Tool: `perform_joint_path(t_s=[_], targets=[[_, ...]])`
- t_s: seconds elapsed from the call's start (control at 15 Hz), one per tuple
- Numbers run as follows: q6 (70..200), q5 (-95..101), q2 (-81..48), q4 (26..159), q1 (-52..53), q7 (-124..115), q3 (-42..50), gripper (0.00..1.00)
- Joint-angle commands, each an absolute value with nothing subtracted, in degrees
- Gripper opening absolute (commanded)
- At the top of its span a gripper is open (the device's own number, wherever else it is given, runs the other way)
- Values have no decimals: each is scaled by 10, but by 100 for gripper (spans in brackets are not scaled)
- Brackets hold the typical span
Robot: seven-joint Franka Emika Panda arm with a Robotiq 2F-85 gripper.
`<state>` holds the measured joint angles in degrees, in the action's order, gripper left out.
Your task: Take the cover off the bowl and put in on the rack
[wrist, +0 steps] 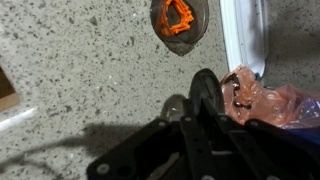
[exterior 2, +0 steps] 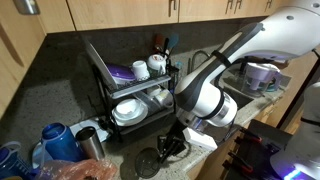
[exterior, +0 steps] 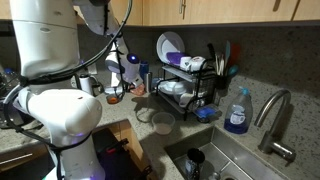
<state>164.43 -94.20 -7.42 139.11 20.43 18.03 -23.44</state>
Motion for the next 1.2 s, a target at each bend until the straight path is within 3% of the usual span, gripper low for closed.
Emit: perform_joint_path(t_s=[0.0,0.6,0.67,1.13], targets=[[1664,-942,-23,1423,198,137,-231,4],[1644,-794,57,1469,192,14,-217,4],[1662,-833,22,1444,186,52,-222,14],[1658,-804,34,1455,189,31,-222,14]])
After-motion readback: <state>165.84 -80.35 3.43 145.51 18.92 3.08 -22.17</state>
